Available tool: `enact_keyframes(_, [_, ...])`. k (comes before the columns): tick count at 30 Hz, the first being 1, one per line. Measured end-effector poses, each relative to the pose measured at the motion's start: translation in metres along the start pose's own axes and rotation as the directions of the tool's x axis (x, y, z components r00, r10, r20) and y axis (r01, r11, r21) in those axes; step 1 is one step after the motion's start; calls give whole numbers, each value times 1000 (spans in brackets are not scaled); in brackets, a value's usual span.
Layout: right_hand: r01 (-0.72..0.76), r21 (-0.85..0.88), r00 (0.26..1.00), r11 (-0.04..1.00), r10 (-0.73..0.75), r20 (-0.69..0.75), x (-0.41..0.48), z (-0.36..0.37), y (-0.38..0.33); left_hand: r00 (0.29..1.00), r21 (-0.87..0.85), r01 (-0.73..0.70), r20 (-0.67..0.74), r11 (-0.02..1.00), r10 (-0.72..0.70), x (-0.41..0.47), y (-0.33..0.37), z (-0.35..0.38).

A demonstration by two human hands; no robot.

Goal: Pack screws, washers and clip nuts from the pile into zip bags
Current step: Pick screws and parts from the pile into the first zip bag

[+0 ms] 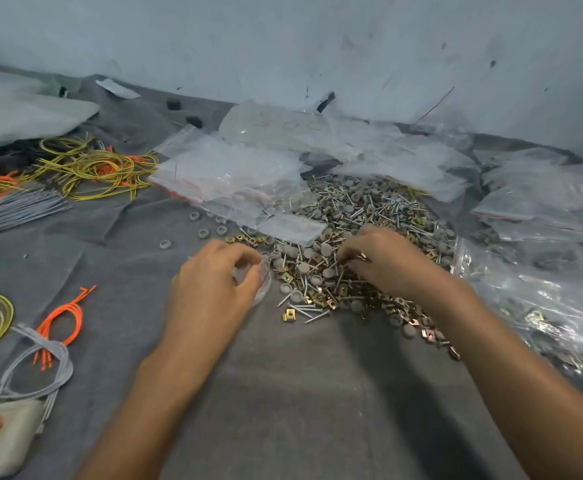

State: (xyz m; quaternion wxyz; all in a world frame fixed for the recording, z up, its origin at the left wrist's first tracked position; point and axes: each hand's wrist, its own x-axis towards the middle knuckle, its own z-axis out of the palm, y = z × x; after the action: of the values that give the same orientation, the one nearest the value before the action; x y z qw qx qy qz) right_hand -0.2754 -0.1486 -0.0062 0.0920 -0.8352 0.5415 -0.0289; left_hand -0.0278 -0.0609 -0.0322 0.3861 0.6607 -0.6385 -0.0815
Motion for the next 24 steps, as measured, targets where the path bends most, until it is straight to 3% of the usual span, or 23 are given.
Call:
enact_keyframes(7, [64, 54, 995, 997, -68, 76, -1, 7, -1, 998, -35, 60, 3, 998, -60, -2, -5, 3])
enact_keyframes(12, [107, -68, 992, 992, -101, 79, 4, 9, -6, 993, -47, 108, 51, 993, -106, -3, -7, 5])
enact_keyframes(16, [116, -42, 993, 992, -118, -27, 2, 4, -4, 989, -49, 131, 70, 990, -127, -3, -8, 4])
enact_keyframes(24, [-3, 188, 978, 982, 42, -206, -22, -15, -5, 979, -79, 172, 123, 982, -162, -3, -5, 2])
